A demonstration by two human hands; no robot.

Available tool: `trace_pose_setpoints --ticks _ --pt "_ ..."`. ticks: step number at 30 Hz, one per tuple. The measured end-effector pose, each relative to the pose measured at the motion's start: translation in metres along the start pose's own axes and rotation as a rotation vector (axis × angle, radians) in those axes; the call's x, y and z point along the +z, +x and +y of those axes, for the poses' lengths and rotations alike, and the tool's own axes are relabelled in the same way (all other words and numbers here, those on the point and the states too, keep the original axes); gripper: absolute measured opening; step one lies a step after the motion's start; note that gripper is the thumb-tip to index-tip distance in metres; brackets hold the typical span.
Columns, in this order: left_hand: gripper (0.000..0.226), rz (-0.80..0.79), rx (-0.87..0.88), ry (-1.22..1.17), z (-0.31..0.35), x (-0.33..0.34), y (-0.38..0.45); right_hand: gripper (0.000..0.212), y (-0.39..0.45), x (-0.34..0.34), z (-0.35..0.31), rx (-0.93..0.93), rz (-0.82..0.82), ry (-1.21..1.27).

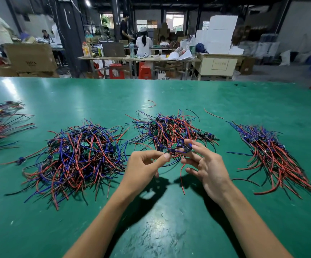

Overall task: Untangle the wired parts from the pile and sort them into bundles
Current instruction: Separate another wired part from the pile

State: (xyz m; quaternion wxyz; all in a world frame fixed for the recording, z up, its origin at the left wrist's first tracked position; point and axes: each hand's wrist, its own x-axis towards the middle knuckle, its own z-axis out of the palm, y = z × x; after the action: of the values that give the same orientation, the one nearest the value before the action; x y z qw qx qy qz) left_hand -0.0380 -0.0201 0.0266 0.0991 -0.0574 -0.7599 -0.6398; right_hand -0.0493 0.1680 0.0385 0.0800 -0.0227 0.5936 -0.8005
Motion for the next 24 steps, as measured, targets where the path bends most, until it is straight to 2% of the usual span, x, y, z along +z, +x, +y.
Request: trace_pose_setpoints --ticks 5,10,13,16,18,22,24 --pt "0.017 0.166 0.046 -0.07 0.001 0.004 0.001 0.019 0.002 -0.002 0.0 -0.028 0.018 0.022" --pt "0.028 0.299 -0.031 -0.258 0.0 0.003 0.003 0.017 0.003 -0.001 0.001 -0.048 0.013 0.044" --pt "0.03 0.486 0.063 -0.222 0.0 0.001 0.003 0.018 0.004 -0.002 0.003 -0.055 0.068 0.061" --pt "0.036 0.569 0.086 -0.197 0.001 -0.002 0.005 0.022 0.004 -0.004 0.003 -0.028 0.079 0.113" --pt "0.036 0.485 0.041 -0.207 0.003 0.0 0.006 0.023 0.003 -0.002 0.003 -0.026 0.042 0.087" --pt "0.035 -0.054 -0.194 -0.382 0.007 0.011 -0.002 0.015 0.004 0.009 0.011 -0.097 0.033 -0.064" --pt "0.03 -0.229 -0.258 -0.417 0.006 0.015 -0.007 0.016 0.004 0.012 0.015 -0.133 0.038 -0.045"
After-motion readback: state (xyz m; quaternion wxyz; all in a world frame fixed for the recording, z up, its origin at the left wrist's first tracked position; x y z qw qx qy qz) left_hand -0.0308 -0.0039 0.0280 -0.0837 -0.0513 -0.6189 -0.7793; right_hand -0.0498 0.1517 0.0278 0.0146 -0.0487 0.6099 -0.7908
